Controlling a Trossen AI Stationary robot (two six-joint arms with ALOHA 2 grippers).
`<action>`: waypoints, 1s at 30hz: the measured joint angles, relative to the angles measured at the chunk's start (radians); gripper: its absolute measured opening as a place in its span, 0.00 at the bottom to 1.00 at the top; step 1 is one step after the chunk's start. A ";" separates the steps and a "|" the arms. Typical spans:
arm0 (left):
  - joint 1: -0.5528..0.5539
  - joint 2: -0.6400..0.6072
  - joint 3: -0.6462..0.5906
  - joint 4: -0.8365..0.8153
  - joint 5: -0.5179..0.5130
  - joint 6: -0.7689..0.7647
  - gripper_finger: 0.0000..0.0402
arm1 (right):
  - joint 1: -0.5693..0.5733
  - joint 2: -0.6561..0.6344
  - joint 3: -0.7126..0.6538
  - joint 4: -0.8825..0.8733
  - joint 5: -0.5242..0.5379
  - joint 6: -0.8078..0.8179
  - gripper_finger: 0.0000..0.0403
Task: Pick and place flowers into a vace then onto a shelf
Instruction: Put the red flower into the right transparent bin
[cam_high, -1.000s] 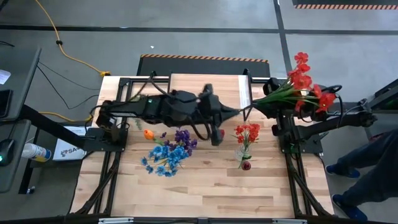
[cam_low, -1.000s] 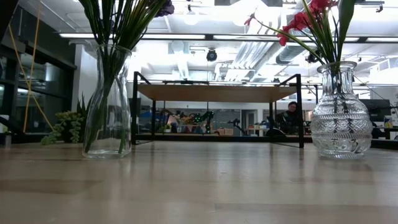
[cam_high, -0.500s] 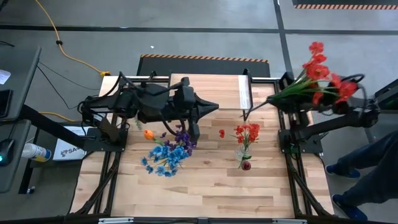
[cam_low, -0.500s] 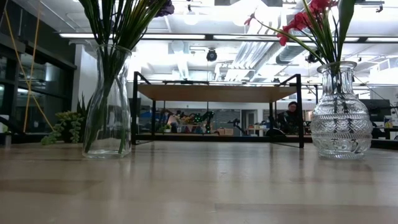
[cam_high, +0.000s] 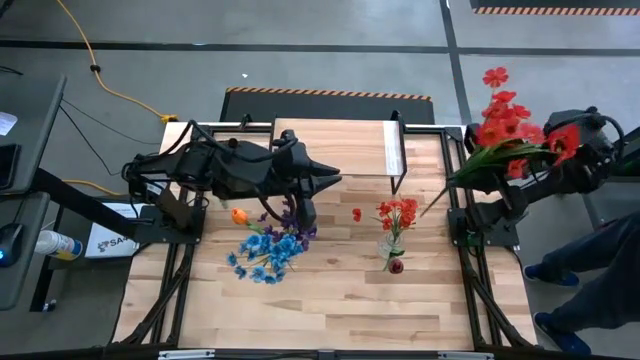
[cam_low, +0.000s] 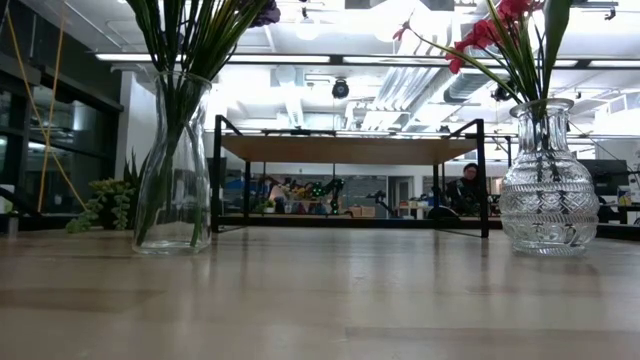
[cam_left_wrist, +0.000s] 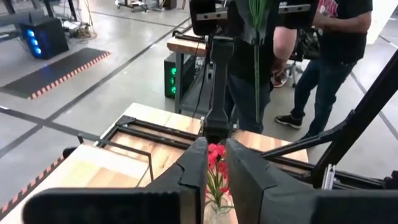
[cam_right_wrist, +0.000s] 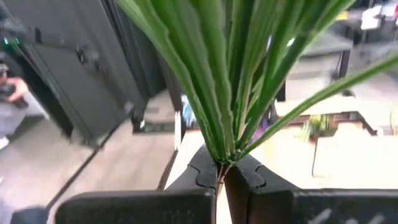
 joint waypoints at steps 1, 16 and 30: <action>0.000 0.000 0.000 -0.006 0.001 -0.007 0.22 | 0.006 0.012 0.022 -0.045 0.004 0.013 0.00; -0.034 -0.054 0.001 -0.076 0.040 -0.051 0.13 | 0.093 0.080 0.124 -0.373 0.096 0.145 0.00; -0.321 -0.137 0.000 -0.262 -0.305 -0.200 0.10 | 0.192 0.012 0.124 -0.447 0.284 0.216 0.00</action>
